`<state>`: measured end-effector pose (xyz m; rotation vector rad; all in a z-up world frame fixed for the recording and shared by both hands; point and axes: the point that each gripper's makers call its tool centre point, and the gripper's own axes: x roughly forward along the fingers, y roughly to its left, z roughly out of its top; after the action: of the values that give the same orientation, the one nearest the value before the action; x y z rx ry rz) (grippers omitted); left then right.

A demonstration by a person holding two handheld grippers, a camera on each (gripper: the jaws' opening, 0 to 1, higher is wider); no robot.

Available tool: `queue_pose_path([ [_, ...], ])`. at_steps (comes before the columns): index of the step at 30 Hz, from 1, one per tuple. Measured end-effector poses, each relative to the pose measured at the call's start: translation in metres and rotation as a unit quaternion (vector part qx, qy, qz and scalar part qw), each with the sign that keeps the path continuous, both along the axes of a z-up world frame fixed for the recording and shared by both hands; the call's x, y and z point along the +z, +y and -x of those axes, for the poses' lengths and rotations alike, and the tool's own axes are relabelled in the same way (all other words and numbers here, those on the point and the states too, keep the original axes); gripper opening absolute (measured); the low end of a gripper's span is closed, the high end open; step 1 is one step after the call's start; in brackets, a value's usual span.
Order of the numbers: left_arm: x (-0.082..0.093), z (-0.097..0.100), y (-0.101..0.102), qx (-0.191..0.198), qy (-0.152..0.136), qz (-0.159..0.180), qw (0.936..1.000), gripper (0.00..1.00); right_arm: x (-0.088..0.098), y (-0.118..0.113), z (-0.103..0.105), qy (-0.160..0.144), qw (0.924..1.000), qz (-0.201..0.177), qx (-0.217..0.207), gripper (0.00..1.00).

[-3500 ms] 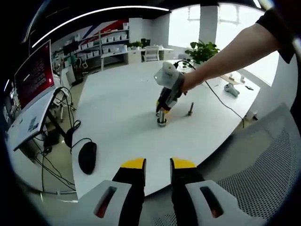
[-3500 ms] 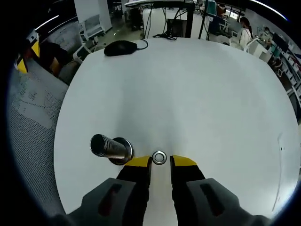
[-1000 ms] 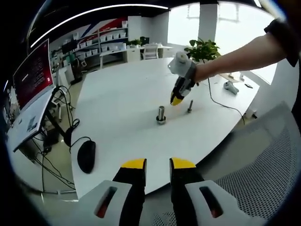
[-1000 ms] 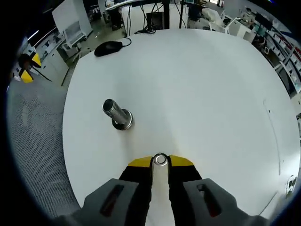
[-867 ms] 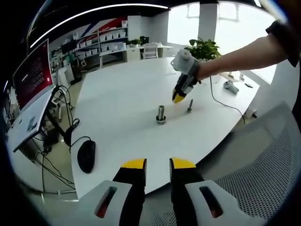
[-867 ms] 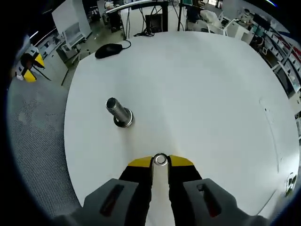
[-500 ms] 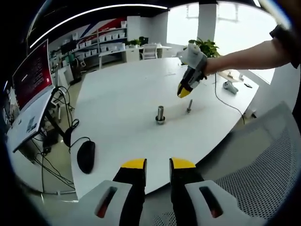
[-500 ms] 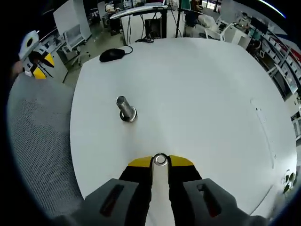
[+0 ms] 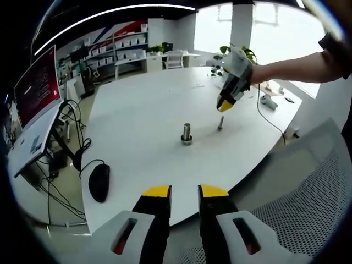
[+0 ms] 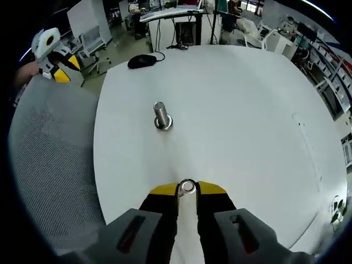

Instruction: Place the washer onto the threaded stud by aligning its center hole with the stud, sliding it down to the base, and recovering from edge contact or off-axis alignment until the washer reaches the visible bottom stop.

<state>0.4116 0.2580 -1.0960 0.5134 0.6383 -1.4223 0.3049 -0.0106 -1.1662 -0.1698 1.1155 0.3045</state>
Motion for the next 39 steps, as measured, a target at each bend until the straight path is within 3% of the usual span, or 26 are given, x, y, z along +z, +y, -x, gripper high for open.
queue_pose_path([
  [6, 0.001, 0.001, 0.0, 0.002, -0.002, -0.002, 1.0, 0.17, -0.005, 0.005, 0.006, 0.008, 0.9999, 0.005, 0.014, 0.13],
  [12, 0.0, 0.001, 0.0, -0.003, -0.002, -0.003, 1.0, 0.17, -0.012, -0.007, 0.005, 0.014, 0.9997, 0.01, 0.016, 0.13],
  [14, -0.001, 0.0, 0.001, -0.002, -0.002, -0.002, 1.0, 0.17, -0.009, 0.002, 0.007, 0.016, 0.9996, 0.012, 0.018, 0.13],
  [27, 0.002, 0.004, -0.001, -0.002, -0.002, -0.004, 1.0, 0.17, -0.021, 0.001, 0.004, 0.028, 0.9991, 0.018, 0.026, 0.13],
  [39, -0.003, 0.0, 0.001, 0.0, -0.002, -0.006, 1.0, 0.17, -0.049, 0.002, 0.004, 0.055, 0.997, 0.024, 0.049, 0.12],
])
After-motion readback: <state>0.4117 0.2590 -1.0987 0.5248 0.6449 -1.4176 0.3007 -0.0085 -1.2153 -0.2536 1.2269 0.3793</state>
